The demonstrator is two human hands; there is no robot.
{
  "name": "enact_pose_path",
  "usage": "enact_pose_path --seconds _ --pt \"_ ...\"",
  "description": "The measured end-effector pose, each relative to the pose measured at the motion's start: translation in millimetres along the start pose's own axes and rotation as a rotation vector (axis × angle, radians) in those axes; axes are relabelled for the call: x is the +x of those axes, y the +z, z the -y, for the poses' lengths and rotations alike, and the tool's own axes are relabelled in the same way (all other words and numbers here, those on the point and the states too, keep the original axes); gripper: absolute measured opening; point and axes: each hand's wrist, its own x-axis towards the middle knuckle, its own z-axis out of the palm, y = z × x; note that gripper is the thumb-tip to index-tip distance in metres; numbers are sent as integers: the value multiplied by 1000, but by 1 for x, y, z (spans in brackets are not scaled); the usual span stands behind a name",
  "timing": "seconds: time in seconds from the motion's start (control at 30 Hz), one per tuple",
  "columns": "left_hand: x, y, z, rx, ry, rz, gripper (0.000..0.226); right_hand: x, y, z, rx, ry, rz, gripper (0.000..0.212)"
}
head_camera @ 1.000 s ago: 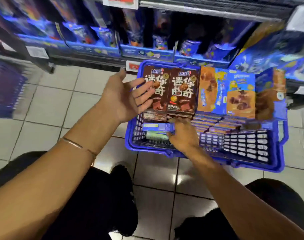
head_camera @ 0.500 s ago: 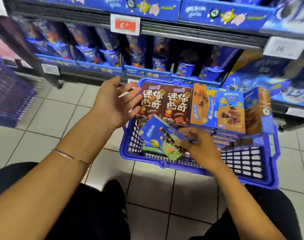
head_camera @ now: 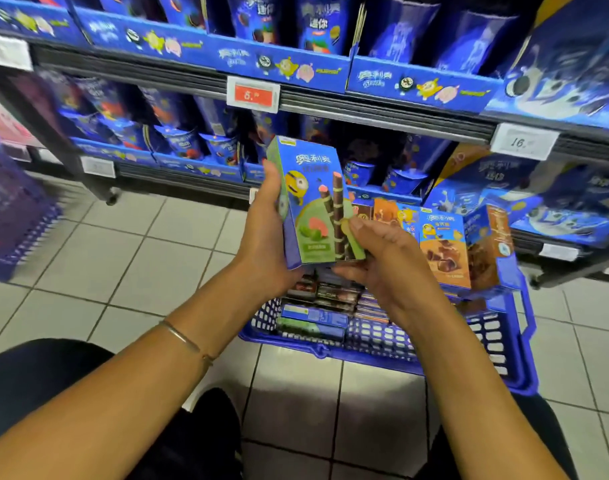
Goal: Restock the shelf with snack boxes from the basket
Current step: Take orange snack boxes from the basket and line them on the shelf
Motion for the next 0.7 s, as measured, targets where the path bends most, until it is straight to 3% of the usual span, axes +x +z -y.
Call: enact_pose_path --seconds 0.13,0.3,0.37,0.43,0.53,0.6,0.63,0.7 --pt "-3 -13 -6 -75 -11 -14 76 5 11 0 214 201 50 27" --pt "-9 -16 -15 140 77 10 38 12 17 -24 130 372 260 41" --pt "-11 -20 -16 163 170 -15 29 19 14 -47 -138 424 269 44" --pt "-14 -24 -16 231 239 -101 30 32 4 -76 -619 425 245 44" --pt "-17 -32 -14 301 232 -222 41 50 -11 -123 -1265 436 404 40" --pt "-19 -37 -15 327 168 -251 33 58 -16 -147 -1462 508 474 23" --pt "-20 -40 -16 330 127 -256 27 62 -18 -158 -1525 502 500 27" --pt "-21 -43 -17 327 58 -277 16 69 -22 -173 -1617 441 520 59"
